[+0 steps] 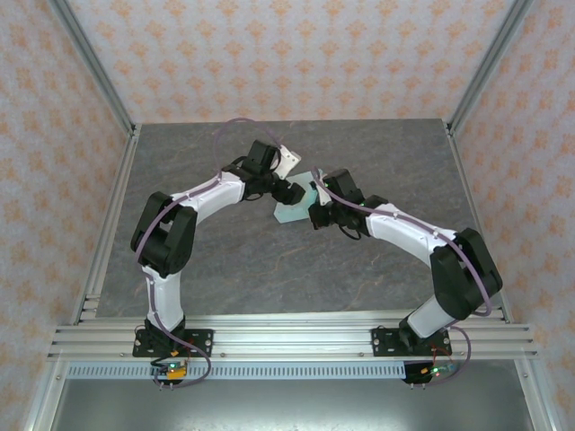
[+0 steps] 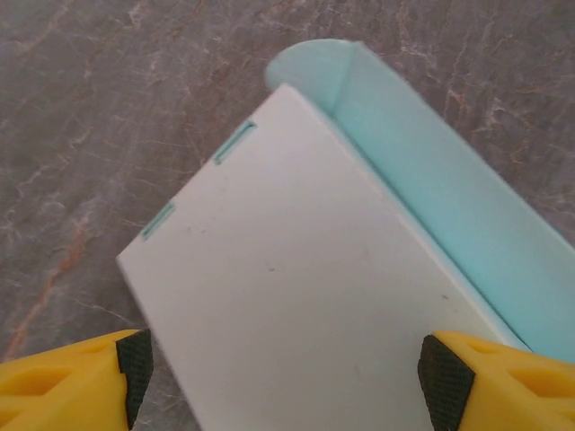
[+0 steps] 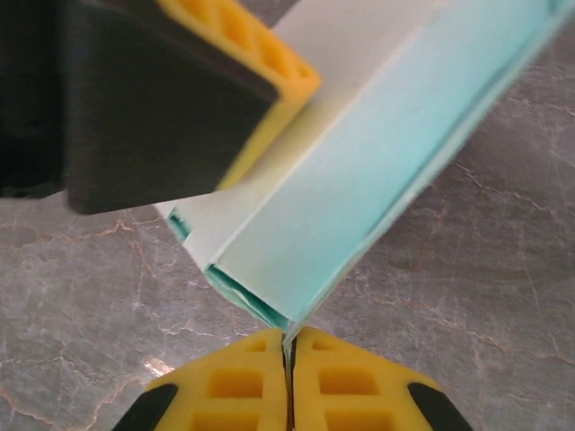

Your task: Fold the paper box

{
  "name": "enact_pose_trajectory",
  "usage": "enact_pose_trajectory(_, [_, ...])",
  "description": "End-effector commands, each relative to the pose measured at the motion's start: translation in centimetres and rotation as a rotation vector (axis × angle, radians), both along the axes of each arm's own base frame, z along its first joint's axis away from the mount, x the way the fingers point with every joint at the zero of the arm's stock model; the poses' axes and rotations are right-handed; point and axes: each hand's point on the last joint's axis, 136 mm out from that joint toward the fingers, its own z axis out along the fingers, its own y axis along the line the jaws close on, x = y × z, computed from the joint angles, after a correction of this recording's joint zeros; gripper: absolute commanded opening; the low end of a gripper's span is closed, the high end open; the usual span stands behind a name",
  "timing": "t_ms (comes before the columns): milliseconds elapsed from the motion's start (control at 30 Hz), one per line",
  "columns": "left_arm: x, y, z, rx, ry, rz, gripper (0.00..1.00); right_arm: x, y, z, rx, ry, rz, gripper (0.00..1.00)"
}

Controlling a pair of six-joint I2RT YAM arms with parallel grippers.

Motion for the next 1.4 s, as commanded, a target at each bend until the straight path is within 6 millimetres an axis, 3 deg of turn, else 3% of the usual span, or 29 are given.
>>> enact_pose_trajectory(0, [-1.4,-0.3,1.4,-0.109,0.119,0.028,0.8,0.8,-0.9,0.1,0.024,0.003,-0.061,0.11])
enact_pose_trajectory(100, [-1.2,0.4,2.2,-0.155,0.168,0.08,0.81,0.8,-2.0,-0.9,0.017,0.046,-0.114,0.17])
enact_pose_trajectory(133, [-1.1,0.6,3.9,-0.178,0.144,0.091,0.81,0.8,-2.5,-1.4,0.019,0.067,-0.146,0.21])
enact_pose_trajectory(300, [-0.1,2.1,5.8,-0.23,0.156,0.176,0.81,0.4,-4.1,-3.1,0.094,0.177,-0.307,0.37])
enact_pose_trajectory(400, [1.3,3.3,6.0,-0.228,0.163,0.235,0.81,0.2,-4.6,-3.2,0.144,0.229,-0.398,0.42])
enact_pose_trajectory(467, [2.4,4.0,6.2,-0.228,0.161,0.253,0.81,0.1,-4.9,-2.9,0.192,0.249,-0.465,0.5])
enact_pose_trajectory(567, [3.4,4.5,4.5,-0.153,0.194,0.238,0.78,0.3,-6.9,-2.9,0.239,0.312,-0.625,0.61])
enact_pose_trajectory(733, [3.4,5.5,1.0,-0.004,0.225,0.257,0.77,2.0,-7.2,-4.5,0.291,0.464,-0.619,0.58])
enact_pose_trajectory(900, [1.7,4.6,-1.3,-0.004,0.272,0.254,0.77,3.5,-3.9,-5.5,0.436,0.553,-0.495,0.46])
enact_pose_trajectory(1100, [-0.3,3.6,-3.6,0.003,0.301,0.259,0.77,5.0,-4.4,-6.7,0.31,0.53,-0.45,0.45])
enact_pose_trajectory(1367, [-1.3,4.2,-5.7,0.058,0.318,0.316,0.76,6.7,-2.4,-7.9,0.334,0.565,-0.352,0.4])
